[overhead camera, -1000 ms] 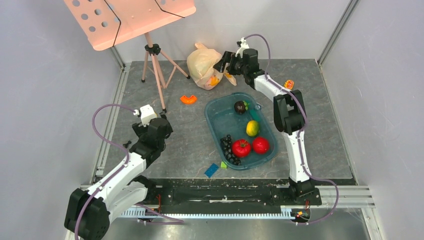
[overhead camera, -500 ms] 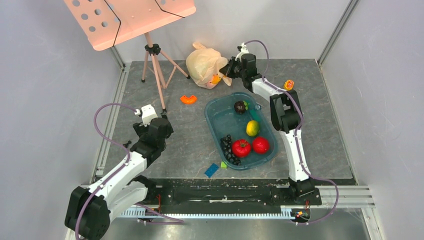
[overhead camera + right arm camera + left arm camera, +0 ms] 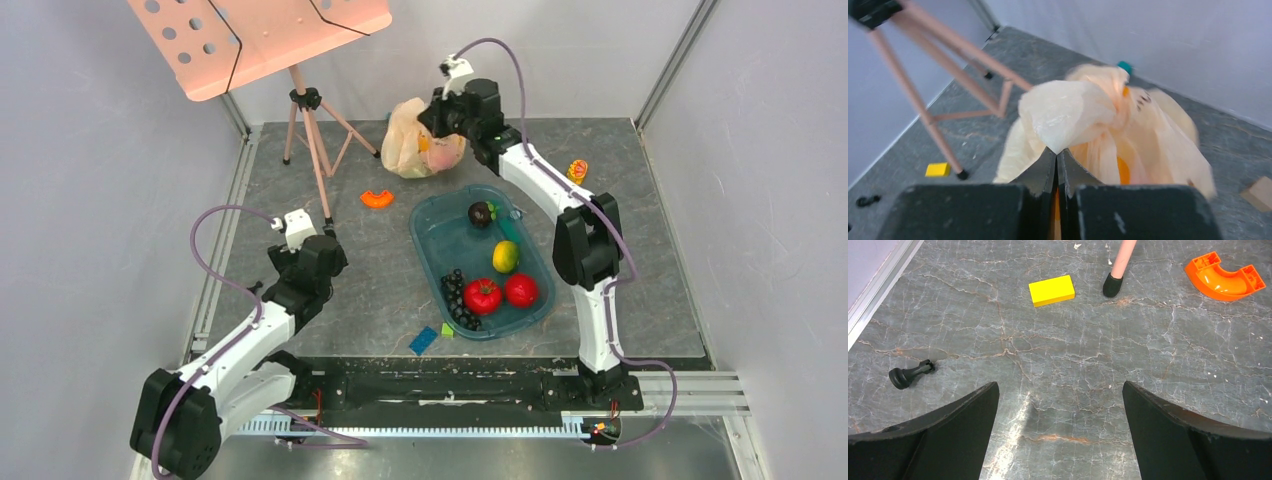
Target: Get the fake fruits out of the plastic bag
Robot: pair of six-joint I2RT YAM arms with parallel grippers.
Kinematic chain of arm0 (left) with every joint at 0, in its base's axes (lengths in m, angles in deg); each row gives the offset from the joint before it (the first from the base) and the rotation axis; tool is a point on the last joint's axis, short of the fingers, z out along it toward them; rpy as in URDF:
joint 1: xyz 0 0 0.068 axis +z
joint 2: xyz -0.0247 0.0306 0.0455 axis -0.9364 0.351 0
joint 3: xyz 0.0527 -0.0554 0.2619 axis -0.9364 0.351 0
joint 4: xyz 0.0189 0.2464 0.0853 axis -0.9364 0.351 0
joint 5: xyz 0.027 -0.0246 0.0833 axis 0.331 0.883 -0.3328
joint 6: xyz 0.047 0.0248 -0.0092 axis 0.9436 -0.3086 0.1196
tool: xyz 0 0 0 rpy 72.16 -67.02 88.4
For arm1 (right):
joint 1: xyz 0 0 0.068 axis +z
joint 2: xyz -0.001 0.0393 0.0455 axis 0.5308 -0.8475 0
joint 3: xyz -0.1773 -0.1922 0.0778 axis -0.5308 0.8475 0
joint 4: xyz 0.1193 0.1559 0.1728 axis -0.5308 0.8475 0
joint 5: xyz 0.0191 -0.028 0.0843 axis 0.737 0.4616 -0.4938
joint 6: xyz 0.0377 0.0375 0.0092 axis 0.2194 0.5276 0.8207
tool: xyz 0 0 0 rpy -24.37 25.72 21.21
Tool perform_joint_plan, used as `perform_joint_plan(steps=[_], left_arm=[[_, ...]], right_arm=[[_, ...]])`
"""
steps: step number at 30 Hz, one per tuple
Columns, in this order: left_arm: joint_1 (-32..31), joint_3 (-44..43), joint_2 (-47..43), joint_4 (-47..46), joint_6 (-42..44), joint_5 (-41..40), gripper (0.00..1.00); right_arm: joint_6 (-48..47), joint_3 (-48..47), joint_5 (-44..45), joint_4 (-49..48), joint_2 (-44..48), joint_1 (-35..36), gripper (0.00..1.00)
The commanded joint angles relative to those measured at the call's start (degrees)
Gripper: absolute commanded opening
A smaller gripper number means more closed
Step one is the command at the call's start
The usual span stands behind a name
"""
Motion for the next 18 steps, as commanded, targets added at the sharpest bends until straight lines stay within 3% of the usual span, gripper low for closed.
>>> perform_joint_plan(steps=[1, 13, 18], left_arm=[[0.3, -1.3, -0.8, -1.3, 0.3, -1.0, 1.00], [0.2, -4.4, -9.4, 9.6, -9.0, 2.6, 1.00], [0.2, -9.5, -12.7, 16.4, -11.0, 6.7, 1.00]], right_arm=[[-10.3, 0.8, 2.4, 7.4, 6.3, 7.2, 0.00], [-13.3, 16.9, 0.8, 11.3, 17.7, 20.1, 0.00], [-16.6, 41.5, 3.3, 5.1, 31.0, 22.9, 0.00]])
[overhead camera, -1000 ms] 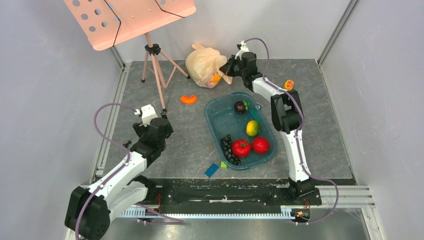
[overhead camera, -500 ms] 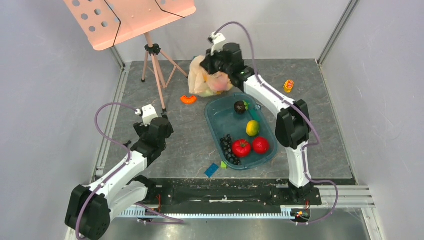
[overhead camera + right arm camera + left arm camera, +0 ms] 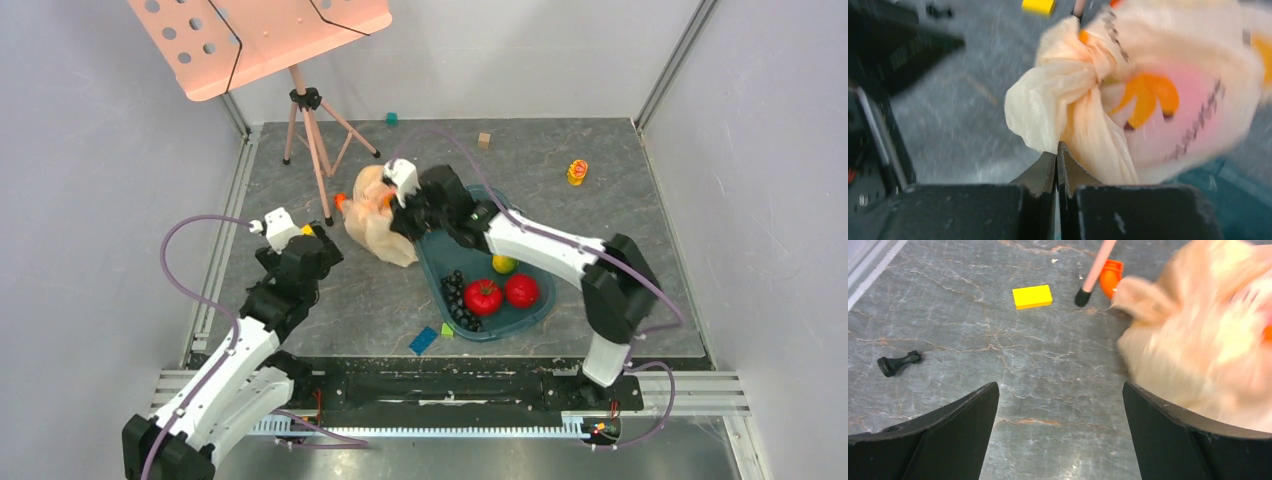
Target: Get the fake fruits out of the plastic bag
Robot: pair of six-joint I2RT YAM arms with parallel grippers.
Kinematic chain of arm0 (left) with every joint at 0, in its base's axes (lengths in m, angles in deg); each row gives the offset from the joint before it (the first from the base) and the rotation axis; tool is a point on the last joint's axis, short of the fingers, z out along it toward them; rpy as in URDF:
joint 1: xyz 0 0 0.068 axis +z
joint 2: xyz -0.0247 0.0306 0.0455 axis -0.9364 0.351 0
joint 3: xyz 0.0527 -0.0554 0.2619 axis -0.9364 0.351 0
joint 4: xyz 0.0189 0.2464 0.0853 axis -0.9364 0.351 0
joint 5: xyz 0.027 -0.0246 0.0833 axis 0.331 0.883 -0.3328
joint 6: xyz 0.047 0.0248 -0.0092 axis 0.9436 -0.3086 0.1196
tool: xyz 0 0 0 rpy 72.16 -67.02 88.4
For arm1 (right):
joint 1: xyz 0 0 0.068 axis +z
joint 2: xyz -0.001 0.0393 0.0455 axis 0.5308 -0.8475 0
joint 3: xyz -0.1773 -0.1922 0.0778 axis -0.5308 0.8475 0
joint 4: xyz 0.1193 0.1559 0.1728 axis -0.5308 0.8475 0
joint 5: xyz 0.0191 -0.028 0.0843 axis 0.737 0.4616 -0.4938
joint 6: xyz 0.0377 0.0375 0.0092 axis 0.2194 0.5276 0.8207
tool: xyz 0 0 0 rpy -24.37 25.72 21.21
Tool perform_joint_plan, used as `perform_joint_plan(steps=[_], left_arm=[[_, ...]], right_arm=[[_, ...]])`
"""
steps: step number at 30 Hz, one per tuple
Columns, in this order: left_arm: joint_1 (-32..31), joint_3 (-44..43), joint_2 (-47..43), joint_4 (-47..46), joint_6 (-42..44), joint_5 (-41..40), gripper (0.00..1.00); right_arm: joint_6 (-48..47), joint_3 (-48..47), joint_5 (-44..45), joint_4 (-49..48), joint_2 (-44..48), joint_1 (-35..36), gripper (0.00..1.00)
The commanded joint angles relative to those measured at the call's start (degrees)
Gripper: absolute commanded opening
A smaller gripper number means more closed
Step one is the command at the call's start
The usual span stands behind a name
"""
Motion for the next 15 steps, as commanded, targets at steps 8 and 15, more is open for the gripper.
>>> perform_joint_plan(steps=[8, 15], left_arm=[[0.2, -9.7, -1.5, 7.6, -4.0, 17.2, 1.00], [-0.1, -7.7, 0.5, 8.1, -4.0, 33.8, 0.98]], right_arm=[[-2.9, 41.0, 12.5, -7.9, 28.4, 6.0, 0.00], [-0.1, 53.0, 14.1, -11.7, 40.6, 6.8, 0.33]])
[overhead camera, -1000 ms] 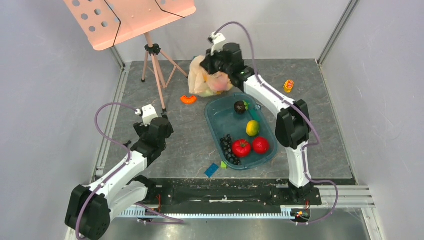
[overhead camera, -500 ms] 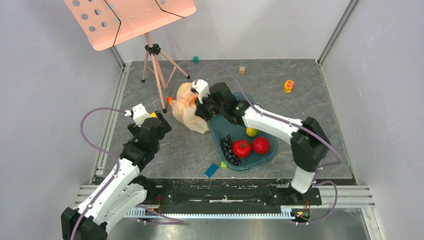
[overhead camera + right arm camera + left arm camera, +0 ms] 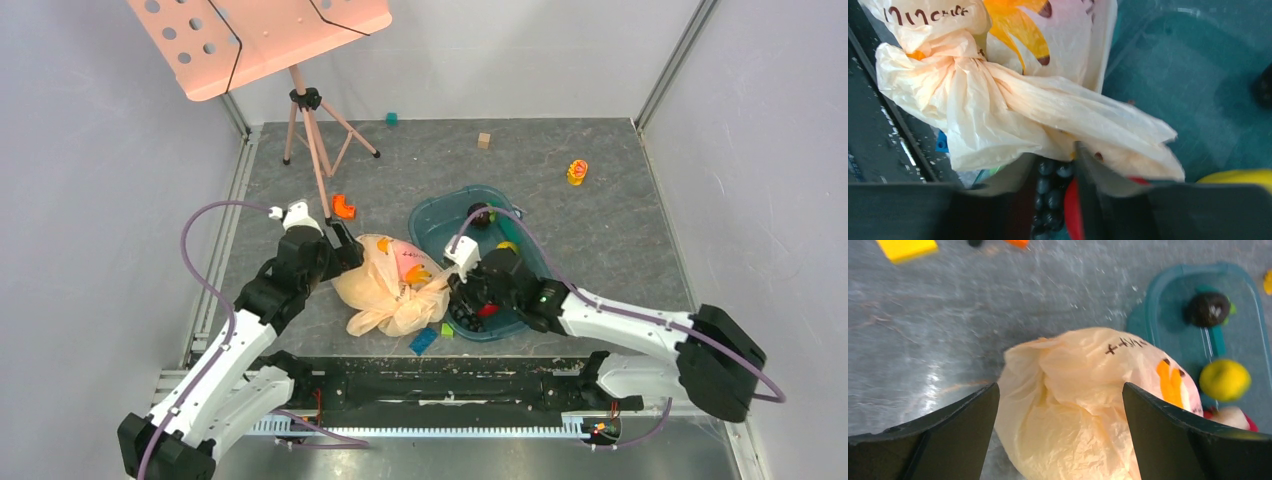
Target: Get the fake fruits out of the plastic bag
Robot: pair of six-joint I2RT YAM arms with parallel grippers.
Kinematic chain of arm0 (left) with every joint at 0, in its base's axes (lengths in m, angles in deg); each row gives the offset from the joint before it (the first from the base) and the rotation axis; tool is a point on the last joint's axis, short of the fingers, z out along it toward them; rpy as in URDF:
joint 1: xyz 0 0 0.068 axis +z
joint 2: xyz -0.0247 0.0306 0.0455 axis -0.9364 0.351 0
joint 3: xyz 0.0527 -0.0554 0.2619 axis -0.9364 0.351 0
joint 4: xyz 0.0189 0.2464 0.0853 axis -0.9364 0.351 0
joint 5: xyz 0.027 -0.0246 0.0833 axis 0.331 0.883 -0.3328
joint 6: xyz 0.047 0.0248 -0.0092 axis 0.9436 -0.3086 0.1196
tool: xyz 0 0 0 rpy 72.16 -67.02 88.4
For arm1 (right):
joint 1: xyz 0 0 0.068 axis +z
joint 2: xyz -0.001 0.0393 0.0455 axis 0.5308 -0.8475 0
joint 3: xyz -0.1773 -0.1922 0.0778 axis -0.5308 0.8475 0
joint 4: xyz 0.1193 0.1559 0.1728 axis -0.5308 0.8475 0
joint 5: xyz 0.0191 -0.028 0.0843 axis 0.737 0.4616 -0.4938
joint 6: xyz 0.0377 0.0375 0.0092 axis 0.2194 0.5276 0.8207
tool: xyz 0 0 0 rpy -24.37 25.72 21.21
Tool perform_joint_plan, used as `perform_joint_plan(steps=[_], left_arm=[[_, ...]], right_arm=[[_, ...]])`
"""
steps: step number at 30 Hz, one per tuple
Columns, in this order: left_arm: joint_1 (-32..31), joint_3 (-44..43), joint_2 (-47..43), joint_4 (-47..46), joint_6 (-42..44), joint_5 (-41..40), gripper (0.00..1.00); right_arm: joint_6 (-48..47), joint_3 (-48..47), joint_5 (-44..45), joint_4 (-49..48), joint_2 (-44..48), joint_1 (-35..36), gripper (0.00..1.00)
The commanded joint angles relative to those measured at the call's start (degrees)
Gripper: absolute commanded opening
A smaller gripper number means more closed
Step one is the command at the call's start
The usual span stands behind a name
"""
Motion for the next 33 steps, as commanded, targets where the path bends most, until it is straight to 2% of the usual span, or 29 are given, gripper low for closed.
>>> perform_joint_plan(steps=[1, 2, 4, 6, 8, 13, 16, 23, 28, 33], left_arm=[[-0.1, 0.6, -0.7, 0.9, -1.7, 12.8, 0.98], [-0.2, 0.8, -1.2, 1.1, -1.5, 14.0, 0.98], [-0.2, 0.1, -2.7, 2.3, -1.4, 15.7, 0.98], [-0.3, -1.9, -3.7, 4.5, -1.5, 18.4, 0.98], [-0.3, -4.5, -3.9, 7.7, -1.6, 19.0, 0.98], [-0.3, -9.9, -1.9, 16.0, -3.1, 18.7, 0.96], [-0.3, -10.3, -1.0, 17.3, -4.1, 20.8, 0.98], [-0.4, -9.1, 1.6, 16.1, -6.7, 21.9, 1.00], [-0.4, -9.1, 4.6, 13.5, -8.6, 19.9, 1.00], [-0.4, -10.9, 10.2, 11.5, -9.9, 16.3, 0.97]], right_arm=[[2.6, 4.4, 3.2, -3.4, 6.4, 0.3, 0.46], [3.0, 4.6, 3.2, -3.5, 7.7, 0.3, 0.58], [3.6, 4.7, 3.2, -3.2, 9.9, 0.3, 0.69], [4.3, 4.5, 4.2, -2.4, 12.1, 0.3, 0.87], [5.4, 4.4, 6.3, -1.4, 14.6, 0.3, 0.98], [10.5, 7.4, 15.1, -2.9, 21.2, 0.3, 0.98], [11.5, 9.5, 19.0, -4.8, 24.0, 0.3, 0.98], [15.6, 7.9, 18.3, -3.4, 21.9, 0.7, 0.90], [20.7, 6.9, 21.5, -5.3, 21.0, 6.5, 0.82], [21.4, 4.1, 26.3, -3.4, 19.0, 13.8, 0.79]])
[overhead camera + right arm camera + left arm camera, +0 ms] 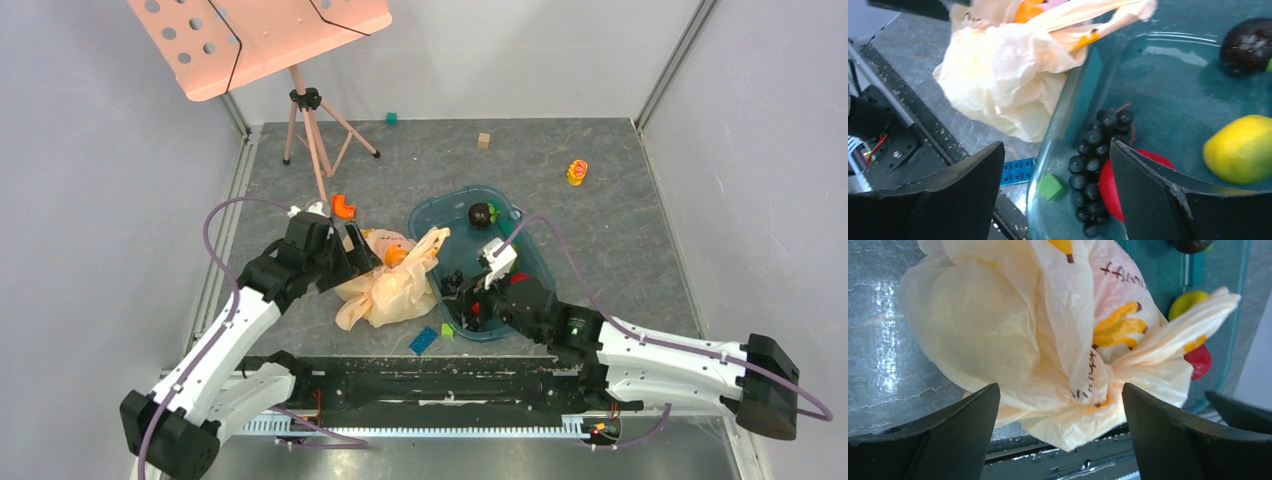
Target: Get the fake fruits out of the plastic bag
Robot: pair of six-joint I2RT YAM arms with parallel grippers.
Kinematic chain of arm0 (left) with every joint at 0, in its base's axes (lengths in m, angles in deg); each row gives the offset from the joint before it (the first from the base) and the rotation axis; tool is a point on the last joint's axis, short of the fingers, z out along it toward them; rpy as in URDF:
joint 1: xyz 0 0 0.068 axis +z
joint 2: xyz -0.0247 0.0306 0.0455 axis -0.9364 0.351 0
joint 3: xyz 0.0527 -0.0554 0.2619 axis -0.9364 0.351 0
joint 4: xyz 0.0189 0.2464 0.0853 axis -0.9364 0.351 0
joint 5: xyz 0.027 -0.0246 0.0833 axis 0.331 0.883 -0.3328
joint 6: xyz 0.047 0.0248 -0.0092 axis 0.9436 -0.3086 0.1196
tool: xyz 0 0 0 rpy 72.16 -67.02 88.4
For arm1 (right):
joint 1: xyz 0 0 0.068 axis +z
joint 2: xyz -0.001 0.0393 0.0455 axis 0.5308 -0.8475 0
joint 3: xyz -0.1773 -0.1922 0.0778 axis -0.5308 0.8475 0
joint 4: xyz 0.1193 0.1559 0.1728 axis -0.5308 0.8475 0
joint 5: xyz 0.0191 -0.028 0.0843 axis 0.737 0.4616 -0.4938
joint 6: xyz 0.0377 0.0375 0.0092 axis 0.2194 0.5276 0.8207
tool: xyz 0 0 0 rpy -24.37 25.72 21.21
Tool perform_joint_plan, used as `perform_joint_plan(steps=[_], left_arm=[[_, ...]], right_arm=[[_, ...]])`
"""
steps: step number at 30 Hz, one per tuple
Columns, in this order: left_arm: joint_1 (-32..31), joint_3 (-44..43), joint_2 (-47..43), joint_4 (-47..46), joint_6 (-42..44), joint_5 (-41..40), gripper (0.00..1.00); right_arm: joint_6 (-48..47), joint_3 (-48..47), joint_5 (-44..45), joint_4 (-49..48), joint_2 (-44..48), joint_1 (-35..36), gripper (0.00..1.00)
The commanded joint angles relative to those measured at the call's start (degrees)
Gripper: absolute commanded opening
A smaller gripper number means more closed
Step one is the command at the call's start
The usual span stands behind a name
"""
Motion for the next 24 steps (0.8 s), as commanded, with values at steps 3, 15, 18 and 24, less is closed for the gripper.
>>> perform_joint_plan(steps=[3, 15, 18, 24], left_arm=[[-0.3, -3.2, 8.1, -3.5, -2.8, -5.7, 0.93], [-0.3, -3.0, 13.2, -7.9, 0.2, -7.3, 0.35], [-0.3, -1.6, 11.6, -9.1, 0.3, -6.3, 0.18], [-1.5, -0.1, 9.4, -9.5, -0.2, -4.4, 0.02]], right_arm=[[1.8, -5.8, 9.0, 1.3, -2.3, 8.3, 0.78], [1.5, -11.0, 14.2, -0.8, -10.5, 17.0, 0.75], [1.9, -12.1, 14.8, -4.6, -13.6, 17.4, 0.74], [3.1, -20.7, 14.7, -5.8, -23.0, 17.5, 0.72]])
